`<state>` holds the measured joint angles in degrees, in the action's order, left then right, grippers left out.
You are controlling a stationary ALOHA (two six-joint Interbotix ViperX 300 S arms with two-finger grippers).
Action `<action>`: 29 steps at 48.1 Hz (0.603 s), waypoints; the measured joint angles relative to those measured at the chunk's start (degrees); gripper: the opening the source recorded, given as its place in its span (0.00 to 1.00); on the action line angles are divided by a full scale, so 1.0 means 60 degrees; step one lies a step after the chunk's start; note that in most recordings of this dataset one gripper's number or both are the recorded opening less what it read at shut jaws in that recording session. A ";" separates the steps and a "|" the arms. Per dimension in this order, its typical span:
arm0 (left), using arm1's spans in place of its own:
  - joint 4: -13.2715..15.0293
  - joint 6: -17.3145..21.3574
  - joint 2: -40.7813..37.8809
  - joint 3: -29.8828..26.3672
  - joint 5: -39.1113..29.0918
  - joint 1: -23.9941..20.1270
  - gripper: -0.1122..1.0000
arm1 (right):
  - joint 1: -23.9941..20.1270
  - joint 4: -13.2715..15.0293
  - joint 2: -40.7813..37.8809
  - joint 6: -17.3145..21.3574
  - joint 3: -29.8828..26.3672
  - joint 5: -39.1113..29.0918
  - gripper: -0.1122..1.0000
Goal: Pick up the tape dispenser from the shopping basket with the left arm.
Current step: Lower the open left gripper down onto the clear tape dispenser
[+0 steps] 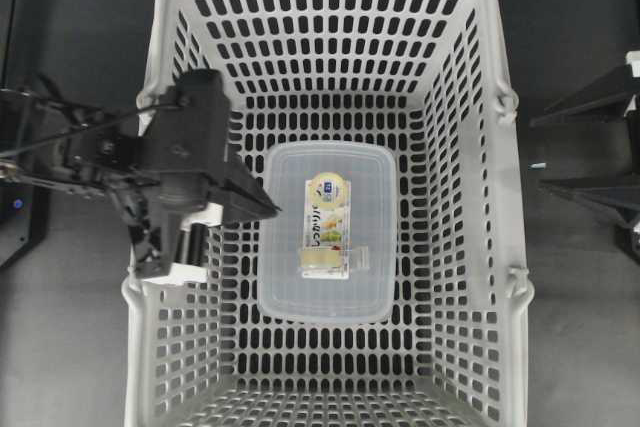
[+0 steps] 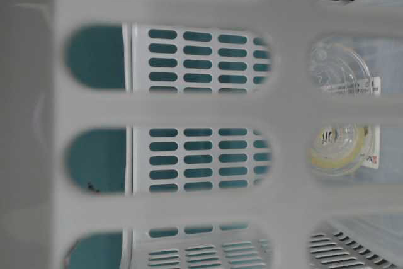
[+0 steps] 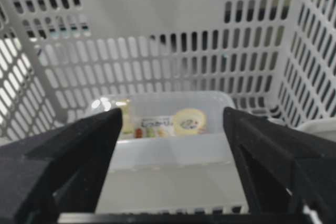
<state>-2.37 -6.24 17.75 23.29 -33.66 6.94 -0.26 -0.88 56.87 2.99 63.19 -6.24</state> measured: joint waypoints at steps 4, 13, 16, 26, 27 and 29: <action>0.0000 0.0015 -0.0308 -0.0161 -0.0015 0.0015 0.12 | 0.0000 0.0000 0.0000 0.0000 0.0000 0.0000 0.76; 0.0000 0.0000 -0.1099 -0.0601 -0.0234 0.0073 0.57 | -0.0015 0.0000 0.0000 0.0000 0.0000 0.0000 0.76; 0.0000 -0.0044 -0.1421 -0.0820 -0.0454 0.0103 0.74 | 0.0000 0.0000 0.0015 0.0000 0.0015 0.0000 0.76; 0.0000 -0.0674 -0.2314 -0.1421 -0.1143 0.0176 0.90 | -0.0015 0.0000 0.0088 0.0000 0.0000 0.0000 0.76; 0.0015 -0.0747 -0.2402 -0.1450 -0.1172 0.0176 0.89 | 0.0000 0.0000 0.0103 0.0000 0.0000 0.0015 0.76; 0.0000 -0.0908 -0.2607 -0.1509 -0.1216 0.0205 0.89 | 0.0000 0.0015 0.0117 0.0000 0.0000 0.0000 0.76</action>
<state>-2.37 -11.69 2.11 14.24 -40.96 8.17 -0.26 -0.79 57.57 2.99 63.19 -6.24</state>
